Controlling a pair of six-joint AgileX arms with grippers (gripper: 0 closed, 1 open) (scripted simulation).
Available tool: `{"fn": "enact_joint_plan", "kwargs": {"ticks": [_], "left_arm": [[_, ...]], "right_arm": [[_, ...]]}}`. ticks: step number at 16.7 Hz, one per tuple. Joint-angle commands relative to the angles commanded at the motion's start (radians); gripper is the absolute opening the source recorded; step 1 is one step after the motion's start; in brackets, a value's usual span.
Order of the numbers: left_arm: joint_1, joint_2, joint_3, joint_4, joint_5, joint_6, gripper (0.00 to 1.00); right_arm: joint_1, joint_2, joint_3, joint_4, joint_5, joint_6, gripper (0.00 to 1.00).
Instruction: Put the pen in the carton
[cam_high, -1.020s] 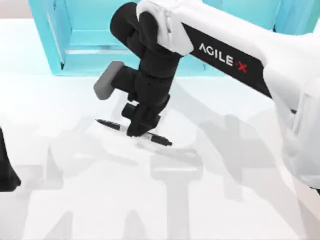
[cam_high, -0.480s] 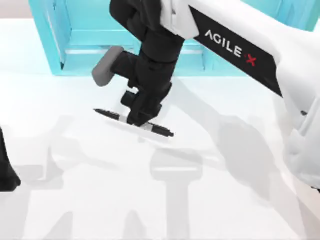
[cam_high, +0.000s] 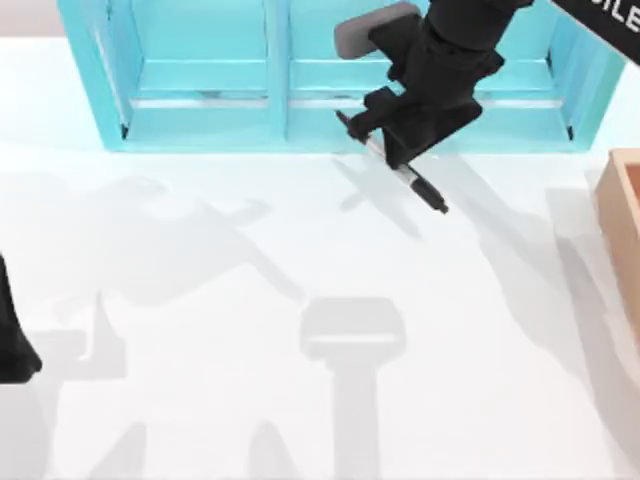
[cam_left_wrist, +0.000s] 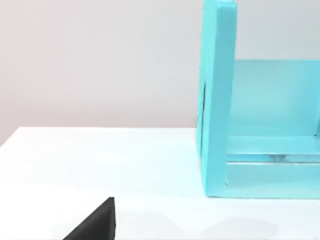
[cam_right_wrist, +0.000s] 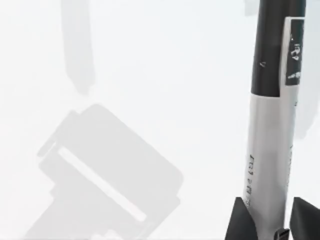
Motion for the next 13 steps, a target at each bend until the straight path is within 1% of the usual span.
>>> {"fn": "enact_joint_plan", "kwargs": {"ticks": [2, 9, 13], "left_arm": [[0.0, 0.0, 0.0, 0.0, 0.0, 0.0, 1.0], [0.0, 0.0, 0.0, 0.0, 0.0, 0.0, 1.0], [0.0, 0.0, 0.0, 0.0, 0.0, 0.0, 1.0]], "right_arm": [[-0.105, -0.082, -0.102, 0.034, 0.031, 0.17, 0.0], [-0.506, -0.381, -0.524, 0.144, 0.149, 0.834, 0.0], [-0.706, -0.548, -0.755, 0.208, 0.2, 1.154, 0.0]]}}
